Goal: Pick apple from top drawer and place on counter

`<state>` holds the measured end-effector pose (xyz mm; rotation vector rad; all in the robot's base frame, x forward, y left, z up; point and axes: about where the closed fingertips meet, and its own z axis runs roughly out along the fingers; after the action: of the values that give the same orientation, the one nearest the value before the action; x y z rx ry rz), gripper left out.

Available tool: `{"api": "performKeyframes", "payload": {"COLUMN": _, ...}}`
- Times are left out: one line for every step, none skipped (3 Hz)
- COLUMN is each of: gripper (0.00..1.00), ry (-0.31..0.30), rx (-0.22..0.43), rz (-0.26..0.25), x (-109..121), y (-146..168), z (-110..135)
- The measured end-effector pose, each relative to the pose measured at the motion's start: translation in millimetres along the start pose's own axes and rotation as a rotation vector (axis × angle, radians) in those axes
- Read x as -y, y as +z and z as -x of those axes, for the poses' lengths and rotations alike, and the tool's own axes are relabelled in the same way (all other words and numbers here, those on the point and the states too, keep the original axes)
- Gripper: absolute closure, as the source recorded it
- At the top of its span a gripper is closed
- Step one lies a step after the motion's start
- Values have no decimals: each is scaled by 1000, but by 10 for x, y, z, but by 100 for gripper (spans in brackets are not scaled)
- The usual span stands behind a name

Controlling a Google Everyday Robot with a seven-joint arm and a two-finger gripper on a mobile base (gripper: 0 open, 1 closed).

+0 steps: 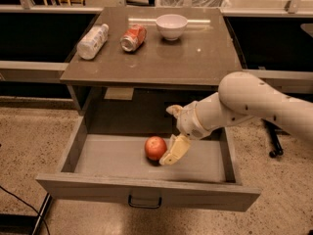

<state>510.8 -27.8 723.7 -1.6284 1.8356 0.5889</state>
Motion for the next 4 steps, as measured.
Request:
{"api": "performKeyframes", "payload": {"gripper": 0, "ry": 34, "rx": 40, "rz": -34, "x": 96, "y": 399, "z": -226}}
{"api": "performKeyframes", "payload": {"gripper": 0, "ry": 38, "rx": 91, "rz": -52, "x": 169, "y": 707, "z": -320}}
{"api": "performKeyframes", "payload": {"gripper": 19, "ry": 40, "rx": 122, "rz": -47, "x": 198, "y": 914, "z": -352}}
{"api": "performKeyframes", "payload": {"gripper": 42, "ry": 58, "rx": 149, "rz": -50, "x": 228, "y": 1010, "z": -422}}
